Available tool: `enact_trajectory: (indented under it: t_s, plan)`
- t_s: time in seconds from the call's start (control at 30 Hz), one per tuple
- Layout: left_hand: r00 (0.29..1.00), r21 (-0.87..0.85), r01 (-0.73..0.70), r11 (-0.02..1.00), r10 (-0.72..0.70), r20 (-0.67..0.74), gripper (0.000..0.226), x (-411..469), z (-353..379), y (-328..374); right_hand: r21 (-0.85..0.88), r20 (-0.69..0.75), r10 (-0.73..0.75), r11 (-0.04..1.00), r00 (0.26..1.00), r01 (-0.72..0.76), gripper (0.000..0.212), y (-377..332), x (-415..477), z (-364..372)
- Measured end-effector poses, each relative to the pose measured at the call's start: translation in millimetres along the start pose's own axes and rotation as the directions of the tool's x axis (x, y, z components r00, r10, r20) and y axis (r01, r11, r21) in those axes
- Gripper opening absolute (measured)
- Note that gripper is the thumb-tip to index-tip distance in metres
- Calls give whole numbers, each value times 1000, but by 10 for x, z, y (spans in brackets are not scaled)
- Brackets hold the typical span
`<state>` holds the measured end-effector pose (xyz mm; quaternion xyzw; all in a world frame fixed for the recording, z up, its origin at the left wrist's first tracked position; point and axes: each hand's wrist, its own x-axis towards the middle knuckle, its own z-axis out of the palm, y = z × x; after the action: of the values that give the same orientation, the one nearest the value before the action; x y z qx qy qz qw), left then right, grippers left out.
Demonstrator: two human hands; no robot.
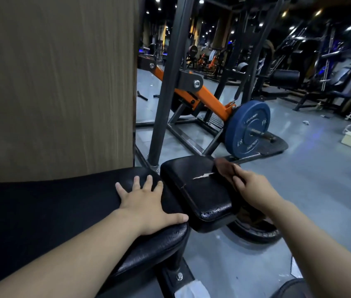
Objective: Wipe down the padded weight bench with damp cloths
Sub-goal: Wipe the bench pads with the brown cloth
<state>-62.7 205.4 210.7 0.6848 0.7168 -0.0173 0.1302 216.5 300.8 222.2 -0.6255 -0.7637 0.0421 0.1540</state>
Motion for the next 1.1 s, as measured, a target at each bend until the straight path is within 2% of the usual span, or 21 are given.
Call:
enact_trajectory:
  t_s: [0.1,0.23,0.37,0.47,0.53,0.57,0.63,0.7,0.73,0.83,0.87,0.93,1.0,1.1]
  plan:
    - [1000,15,-1,1000,1,13,129,21,-14,11,27,16,-21,999,1000,20,49,-111,53,58]
    - [1000,53,-9,999,8,10,129,48,-44,19,-33,52,-230,972,972,232,52,-580,-108,182]
    - [1000,72,-7,997,6,2,127,62,-53,34,-12,117,-425,903,897,430,51,-1028,-223,276]
    - [1000,59,-10,998,9,1,128,62,-47,29,-239,104,-545,799,832,553,57,-1047,-145,180]
    - [1000,52,-12,999,12,3,128,63,-47,23,-404,-10,-521,783,854,473,64,-1017,-178,81]
    - [1000,54,-12,998,12,5,128,63,-48,25,-437,-90,-427,829,900,350,71,-1016,-233,59]
    - [1000,65,-13,998,13,8,126,65,-52,31,-333,-157,-111,941,981,53,93,-1035,-369,84]
    - [1000,69,-13,998,13,6,126,69,-53,35,-172,-30,134,975,990,-137,105,-1046,-417,182]
    - [1000,66,-12,998,12,6,126,73,-57,34,-99,22,177,980,984,-174,102,-1047,-394,215]
    - [1000,59,-9,998,8,24,126,70,-68,33,149,-27,74,986,997,-69,73,-987,-249,221]
    - [1000,60,-9,998,8,30,126,68,-71,34,216,-6,22,976,1000,-20,65,-965,-206,171]
    - [999,63,-7,998,5,37,126,65,-77,39,293,114,-93,954,989,56,65,-851,-114,55]
    - [999,64,-6,998,3,41,126,61,-83,41,292,187,-147,952,971,88,68,-745,-54,-75]
    - [999,61,-9,998,6,40,126,63,-79,43,132,144,-122,986,982,103,78,-684,-19,-94]
